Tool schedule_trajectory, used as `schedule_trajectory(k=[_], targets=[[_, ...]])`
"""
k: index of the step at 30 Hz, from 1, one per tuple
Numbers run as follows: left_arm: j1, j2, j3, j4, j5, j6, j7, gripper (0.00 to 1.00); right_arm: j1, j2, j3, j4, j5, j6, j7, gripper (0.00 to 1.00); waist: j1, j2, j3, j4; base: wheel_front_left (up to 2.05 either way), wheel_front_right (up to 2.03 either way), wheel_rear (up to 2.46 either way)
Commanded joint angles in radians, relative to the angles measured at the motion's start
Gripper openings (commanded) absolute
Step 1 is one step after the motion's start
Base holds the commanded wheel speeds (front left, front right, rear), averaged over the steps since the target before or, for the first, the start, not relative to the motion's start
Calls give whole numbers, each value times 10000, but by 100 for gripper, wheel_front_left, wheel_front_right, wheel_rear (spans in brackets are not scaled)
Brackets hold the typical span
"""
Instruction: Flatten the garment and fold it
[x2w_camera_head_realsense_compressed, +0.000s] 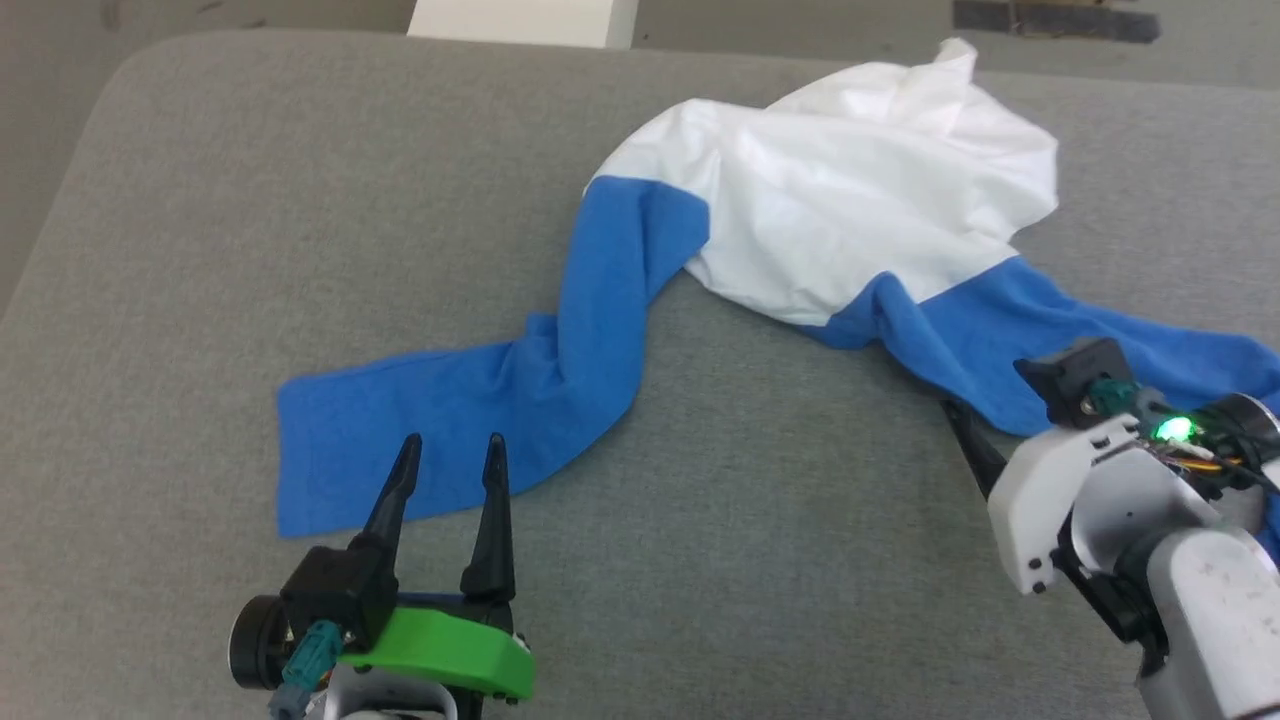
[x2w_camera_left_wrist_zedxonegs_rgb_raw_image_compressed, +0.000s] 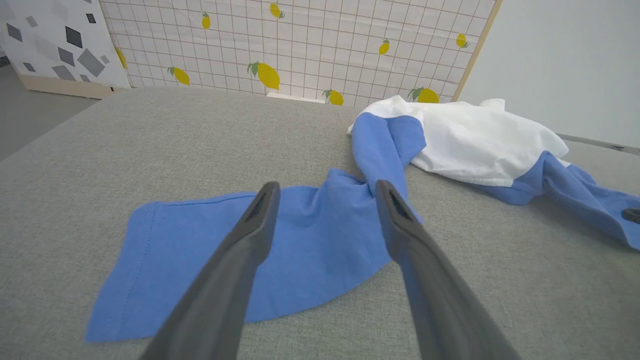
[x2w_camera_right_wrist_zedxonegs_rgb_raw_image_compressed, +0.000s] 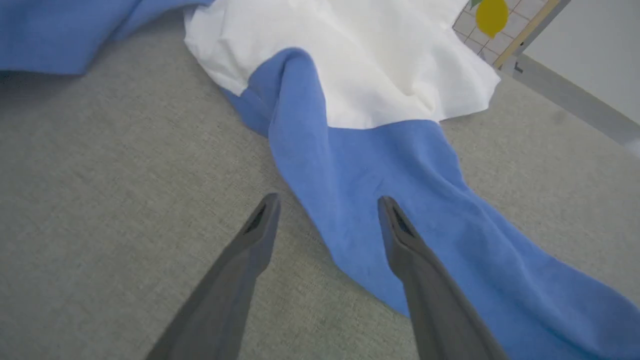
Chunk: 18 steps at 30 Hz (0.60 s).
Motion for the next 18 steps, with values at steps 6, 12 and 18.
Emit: schedule_trajectory(k=[6, 12, 18], targets=[[-242, -79, 27, 180, -18, -51, -101, 100, -739, -198, 577, 1407, 364, -17, 20, 0, 0, -1, 352, 362, 0, 0, 0], [-115, -4, 145, 276, -91, 8, -142, 100, -967, 170, -406, 985, 1489, -17, -81, 0, 0, -1, -102, 11, 0, 0, 0], [216, 6, 167, 242, -244, 70, -137, 100, -42, 224, -2875, -1154, 2251, -17, 1031, 0, 0, -1, -566, -407, 0, 0, 0]])
